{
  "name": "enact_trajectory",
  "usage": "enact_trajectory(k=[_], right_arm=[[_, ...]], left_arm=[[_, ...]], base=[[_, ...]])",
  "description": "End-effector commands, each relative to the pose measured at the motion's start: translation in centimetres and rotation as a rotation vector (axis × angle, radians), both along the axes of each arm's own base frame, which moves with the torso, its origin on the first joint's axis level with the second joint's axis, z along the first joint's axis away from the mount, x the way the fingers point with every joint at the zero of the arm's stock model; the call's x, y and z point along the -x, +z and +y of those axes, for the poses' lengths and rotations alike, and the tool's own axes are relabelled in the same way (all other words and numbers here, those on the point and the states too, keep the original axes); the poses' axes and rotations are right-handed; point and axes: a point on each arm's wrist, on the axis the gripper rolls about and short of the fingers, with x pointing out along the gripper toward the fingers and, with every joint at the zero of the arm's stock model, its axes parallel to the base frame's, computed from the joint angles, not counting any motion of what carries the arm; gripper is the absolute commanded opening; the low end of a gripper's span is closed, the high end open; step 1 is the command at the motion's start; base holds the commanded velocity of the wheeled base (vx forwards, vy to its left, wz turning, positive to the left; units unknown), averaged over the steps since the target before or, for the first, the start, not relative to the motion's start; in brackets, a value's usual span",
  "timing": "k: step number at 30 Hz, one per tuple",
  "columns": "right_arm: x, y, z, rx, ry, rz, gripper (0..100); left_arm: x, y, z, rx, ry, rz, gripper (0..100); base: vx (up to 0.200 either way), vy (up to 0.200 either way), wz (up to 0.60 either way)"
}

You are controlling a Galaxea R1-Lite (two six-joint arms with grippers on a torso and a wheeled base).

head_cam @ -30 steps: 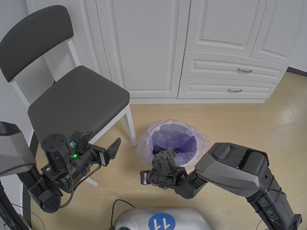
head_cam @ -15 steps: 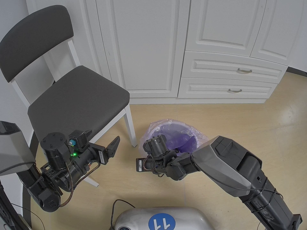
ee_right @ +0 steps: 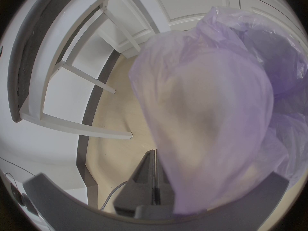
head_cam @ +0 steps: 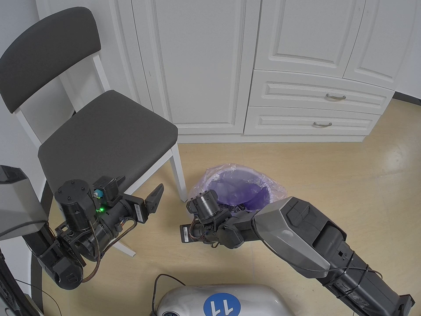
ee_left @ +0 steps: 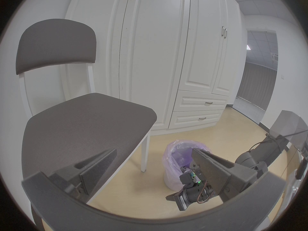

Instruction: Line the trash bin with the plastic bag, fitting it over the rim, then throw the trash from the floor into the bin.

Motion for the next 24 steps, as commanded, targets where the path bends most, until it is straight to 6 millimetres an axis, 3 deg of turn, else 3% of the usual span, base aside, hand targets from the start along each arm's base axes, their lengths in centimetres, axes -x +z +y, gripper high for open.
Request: enact_trajectory(k=[1,4,5,12,15,19,24], right_arm=[[0.2,-0.4,0.2,0.008,0.007,0.006,0],[0.3,-0.4,0.1,0.02,0.013,0.01,0],[0.3,-0.4,0.1,0.021,0.014,0.01,100],[0.8,0.1,0.8,0.023,0.013,-0.003,100],[1.2,2.7,1.3,-0.007,0.017,-0.032,100],[3.1,4.5,1.3,0.005,0.041,-0.02,100],[5.1,8.2,-0.5,-0.004,0.045,-0.031,100]], left_arm=[[0.0,0.0,0.0,0.001,0.001,-0.002,100],[0.0,0.0,0.0,0.001,0.001,-0.002,100],[0.0,0.0,0.0,0.001,0.001,-0.002,100],[0.0,0.1,0.1,0.005,0.003,-0.003,100],[0.1,0.2,0.1,0.005,0.003,-0.004,100],[0.4,0.6,0.2,0.011,0.002,-0.016,100],[0.8,1.4,0.4,0.02,0.0,-0.041,100]], base=[[0.0,0.0,0.0],[0.0,0.0,0.0],[0.0,0.0,0.0],[0.0,0.0,0.0],[0.0,0.0,0.0],[0.0,0.0,0.0],[0.0,0.0,0.0]])
